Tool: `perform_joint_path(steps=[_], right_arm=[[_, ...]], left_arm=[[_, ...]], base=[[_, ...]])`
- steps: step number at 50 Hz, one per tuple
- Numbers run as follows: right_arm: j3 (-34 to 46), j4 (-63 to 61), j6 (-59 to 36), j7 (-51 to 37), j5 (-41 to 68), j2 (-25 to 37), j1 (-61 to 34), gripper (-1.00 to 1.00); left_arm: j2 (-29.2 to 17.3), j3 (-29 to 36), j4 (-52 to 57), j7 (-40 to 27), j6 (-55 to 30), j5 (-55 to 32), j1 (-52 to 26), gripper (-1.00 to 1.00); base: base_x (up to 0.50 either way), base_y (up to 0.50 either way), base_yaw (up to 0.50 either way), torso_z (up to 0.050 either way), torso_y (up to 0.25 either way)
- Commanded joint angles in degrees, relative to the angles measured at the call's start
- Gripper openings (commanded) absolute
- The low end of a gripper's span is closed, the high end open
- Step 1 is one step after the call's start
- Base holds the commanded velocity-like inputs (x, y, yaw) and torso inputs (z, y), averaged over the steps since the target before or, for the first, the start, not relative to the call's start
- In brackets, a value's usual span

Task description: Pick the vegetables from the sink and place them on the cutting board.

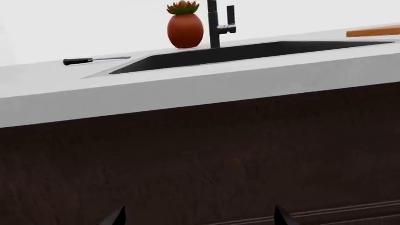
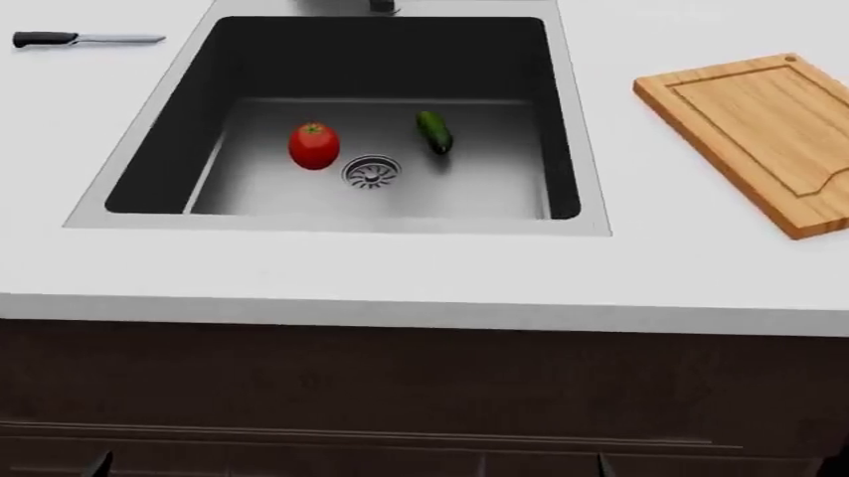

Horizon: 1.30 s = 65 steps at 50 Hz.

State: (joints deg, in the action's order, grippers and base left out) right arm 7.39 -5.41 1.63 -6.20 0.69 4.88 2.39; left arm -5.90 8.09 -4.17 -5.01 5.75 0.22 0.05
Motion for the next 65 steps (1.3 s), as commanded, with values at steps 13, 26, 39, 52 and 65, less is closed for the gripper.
perform_joint_path(steps=[13,26,39,52,65], right_arm=[[-4.91,-31.91,-36.30,-0.83,12.60,2.92,-10.17,1.00],[-2.68,-16.01,-58.07,-0.82,14.74,6.05,-52.28,1.00],[0.20,23.95,-45.14,1.50,9.01,6.92,-70.81,1.00],[1.89,26.90,-43.02,2.97,8.82,6.94,-72.16,1.00],[2.34,24.06,-42.35,3.67,9.66,7.54,-67.31,1.00]], left_arm=[[-1.27,0.65,35.97,2.12,-33.13,0.73,-6.22,1.00],[-1.91,1.11,22.62,3.57,-58.04,1.34,-46.31,1.00],[-1.68,4.68,-8.53,0.95,-50.07,4.20,-61.44,1.00],[-3.67,4.42,-4.63,0.57,-53.57,4.50,-59.81,1.00],[-3.73,4.65,-6.82,0.11,-52.08,3.99,-59.43,1.00]], base=[[0.00,0.23,0.00,0.000,0.000],[0.00,0.00,0.00,0.000,0.000],[0.00,0.00,0.00,0.000,0.000],[0.45,0.00,0.00,0.000,0.000],[0.50,0.00,0.00,0.000,0.000]])
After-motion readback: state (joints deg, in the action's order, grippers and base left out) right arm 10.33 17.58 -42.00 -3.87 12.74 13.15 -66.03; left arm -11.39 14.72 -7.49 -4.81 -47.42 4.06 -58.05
